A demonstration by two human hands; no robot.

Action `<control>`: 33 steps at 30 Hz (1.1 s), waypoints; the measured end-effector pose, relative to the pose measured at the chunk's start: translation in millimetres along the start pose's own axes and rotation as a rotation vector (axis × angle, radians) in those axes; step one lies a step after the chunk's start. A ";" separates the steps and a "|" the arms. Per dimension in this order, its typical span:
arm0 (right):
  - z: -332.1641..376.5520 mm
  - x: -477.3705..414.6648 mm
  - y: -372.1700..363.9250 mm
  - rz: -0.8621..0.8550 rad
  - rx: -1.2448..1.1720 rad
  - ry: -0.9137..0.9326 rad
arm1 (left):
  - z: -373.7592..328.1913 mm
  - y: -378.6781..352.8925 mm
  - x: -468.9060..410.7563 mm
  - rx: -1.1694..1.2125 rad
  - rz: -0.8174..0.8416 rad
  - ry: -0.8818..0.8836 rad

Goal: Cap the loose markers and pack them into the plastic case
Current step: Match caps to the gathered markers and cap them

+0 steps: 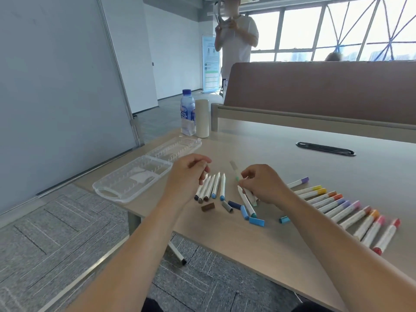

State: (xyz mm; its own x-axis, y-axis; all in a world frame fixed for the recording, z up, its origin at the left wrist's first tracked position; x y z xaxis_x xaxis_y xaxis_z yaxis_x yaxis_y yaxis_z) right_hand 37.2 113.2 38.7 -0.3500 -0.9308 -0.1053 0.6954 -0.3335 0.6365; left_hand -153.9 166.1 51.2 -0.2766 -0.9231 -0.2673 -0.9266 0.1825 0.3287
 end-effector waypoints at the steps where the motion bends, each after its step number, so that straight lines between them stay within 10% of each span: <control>1: 0.3 -5.1 -4.7 0.002 0.041 -0.022 | 3.4 1.6 -0.4 0.004 0.004 0.012; 33: 37.0 -53.3 -67.4 0.234 0.653 -0.194 | 42.9 7.8 -17.1 0.113 0.080 0.078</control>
State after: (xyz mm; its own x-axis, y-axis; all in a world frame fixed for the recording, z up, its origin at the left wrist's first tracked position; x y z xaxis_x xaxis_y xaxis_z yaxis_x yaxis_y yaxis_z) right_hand -14.2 190.9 29.7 -0.3848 -0.9035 0.1885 0.2701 0.0850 0.9591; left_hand -167.3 197.7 19.5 -0.3344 -0.9267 -0.1714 -0.9263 0.2897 0.2408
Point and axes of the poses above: each hand's wrist, its own x-axis away from the middle knuckle, its own y-axis out of the back of the hand, z = x × y, the point moved 2 cm from there along -x, towards the middle knuckle, and after that the axes turned 10 degrees about -x, right-handed, at the moved point
